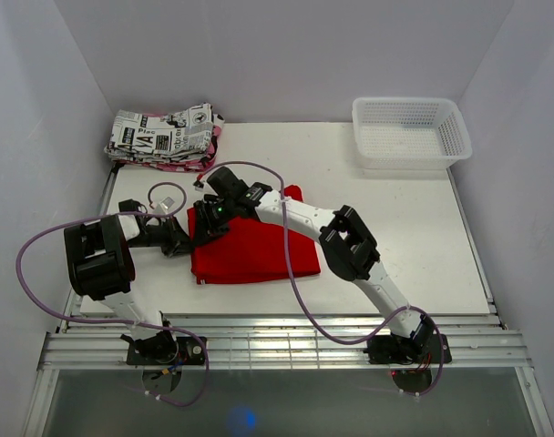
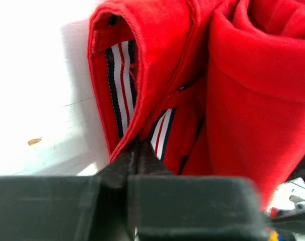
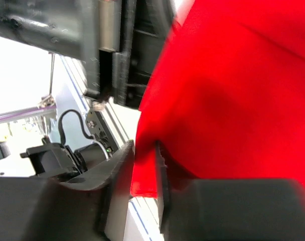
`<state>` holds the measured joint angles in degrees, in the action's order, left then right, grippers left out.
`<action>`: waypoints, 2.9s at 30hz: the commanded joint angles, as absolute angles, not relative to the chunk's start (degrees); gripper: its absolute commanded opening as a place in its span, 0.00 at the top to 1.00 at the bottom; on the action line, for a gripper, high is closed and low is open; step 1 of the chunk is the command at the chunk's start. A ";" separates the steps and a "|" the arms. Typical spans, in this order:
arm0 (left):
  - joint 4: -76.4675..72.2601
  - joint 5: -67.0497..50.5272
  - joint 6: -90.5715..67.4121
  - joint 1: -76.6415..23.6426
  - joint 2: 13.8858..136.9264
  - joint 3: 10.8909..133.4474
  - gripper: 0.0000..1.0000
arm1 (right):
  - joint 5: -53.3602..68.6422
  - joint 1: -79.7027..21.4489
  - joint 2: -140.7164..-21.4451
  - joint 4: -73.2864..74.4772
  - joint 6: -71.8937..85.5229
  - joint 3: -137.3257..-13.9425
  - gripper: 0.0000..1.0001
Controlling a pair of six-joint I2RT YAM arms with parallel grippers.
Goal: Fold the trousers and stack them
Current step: Fold the trousers
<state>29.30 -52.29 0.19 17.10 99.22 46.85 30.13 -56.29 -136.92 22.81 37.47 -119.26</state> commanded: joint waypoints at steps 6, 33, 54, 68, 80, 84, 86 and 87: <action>29.70 -48.96 -2.28 17.83 95.11 47.99 0.58 | 36.03 -56.08 -134.48 15.03 37.71 -119.80 0.36; 67.59 -59.87 29.88 6.28 88.32 69.72 0.42 | 54.83 -29.00 -119.62 47.29 -11.60 -111.56 0.16; 52.65 -45.52 14.50 11.87 123.57 83.21 0.48 | 36.30 -21.19 -137.99 44.03 -15.82 -113.19 0.14; 61.08 -66.34 19.43 11.69 107.85 84.65 0.38 | 55.34 -24.86 -116.12 39.38 -6.52 -100.30 0.21; 41.42 -58.45 2.48 13.78 115.40 64.18 0.54 | 50.12 -27.86 -120.58 34.98 -9.75 -78.92 0.26; 39.90 -54.50 -0.62 14.50 119.08 65.03 0.54 | 43.61 -25.75 -125.76 39.25 -16.76 -81.81 0.28; 43.14 -56.75 3.23 14.50 119.09 66.18 0.54 | 41.93 -24.87 -128.23 43.40 -22.90 -84.10 0.31; 44.72 -58.87 5.51 14.59 118.13 67.57 0.54 | 42.45 -24.53 -128.23 45.16 -24.24 -85.16 0.32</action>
<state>48.14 -63.96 1.93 13.32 117.67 65.01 56.34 -26.76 -124.29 41.08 -12.91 -83.42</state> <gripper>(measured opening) 0.459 0.682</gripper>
